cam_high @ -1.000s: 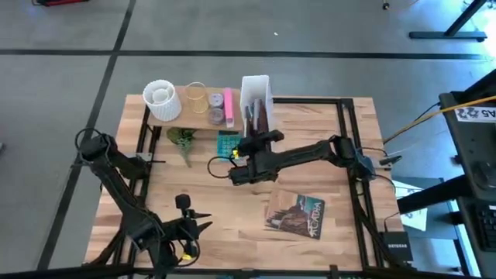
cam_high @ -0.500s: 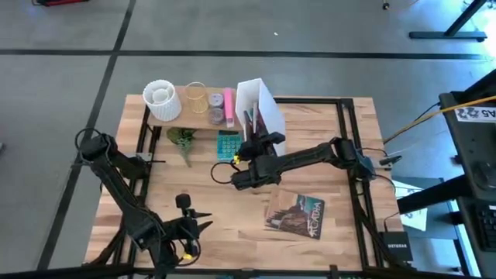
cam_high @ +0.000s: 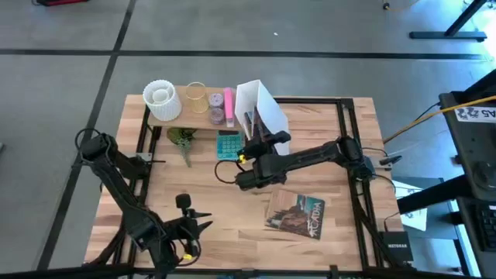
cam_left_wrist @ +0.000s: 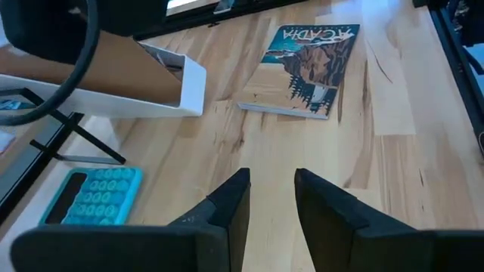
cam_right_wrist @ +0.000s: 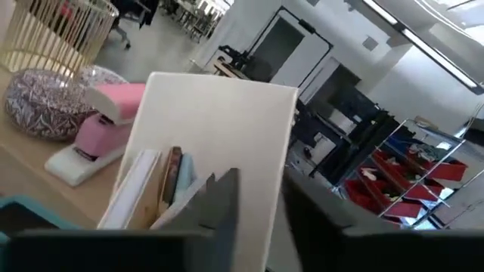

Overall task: Stock shelves
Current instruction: Adjust the white bookshelf, then put the brown book into the white bookshelf

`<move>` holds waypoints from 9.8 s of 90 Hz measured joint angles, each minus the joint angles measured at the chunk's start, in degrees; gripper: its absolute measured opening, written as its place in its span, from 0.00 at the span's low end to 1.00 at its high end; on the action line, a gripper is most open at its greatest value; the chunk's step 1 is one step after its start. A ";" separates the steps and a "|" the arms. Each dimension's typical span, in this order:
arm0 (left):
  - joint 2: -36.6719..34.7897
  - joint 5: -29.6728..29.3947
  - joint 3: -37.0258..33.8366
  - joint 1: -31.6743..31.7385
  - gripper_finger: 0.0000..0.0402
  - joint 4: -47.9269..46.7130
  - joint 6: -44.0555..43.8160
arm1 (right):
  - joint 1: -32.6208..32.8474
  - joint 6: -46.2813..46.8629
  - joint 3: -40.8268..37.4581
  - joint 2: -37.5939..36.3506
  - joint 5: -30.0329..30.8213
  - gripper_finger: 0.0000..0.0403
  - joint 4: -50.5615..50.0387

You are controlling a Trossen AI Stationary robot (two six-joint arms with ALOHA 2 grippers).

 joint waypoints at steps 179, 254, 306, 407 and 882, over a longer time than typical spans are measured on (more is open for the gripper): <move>0.02 -0.02 -0.01 -0.87 0.22 0.03 1.03 | -6.98 -38.40 -25.15 -7.10 -38.53 0.77 24.88; 0.02 -0.01 0.00 -0.66 0.22 0.06 -0.45 | -10.57 -13.93 -29.59 -11.80 -34.05 0.02 6.90; 0.02 -0.01 -0.01 -0.66 0.22 1.56 0.45 | -3.72 0.16 -47.47 -42.73 -21.69 0.00 34.64; 0.02 -0.22 -0.01 0.09 0.22 1.40 1.72 | -24.70 -27.57 -65.53 -30.29 -29.53 0.00 117.08; 29.40 50.11 0.07 28.05 0.22 43.01 22.22 | 34.66 -46.39 -14.14 7.87 -38.45 0.53 38.57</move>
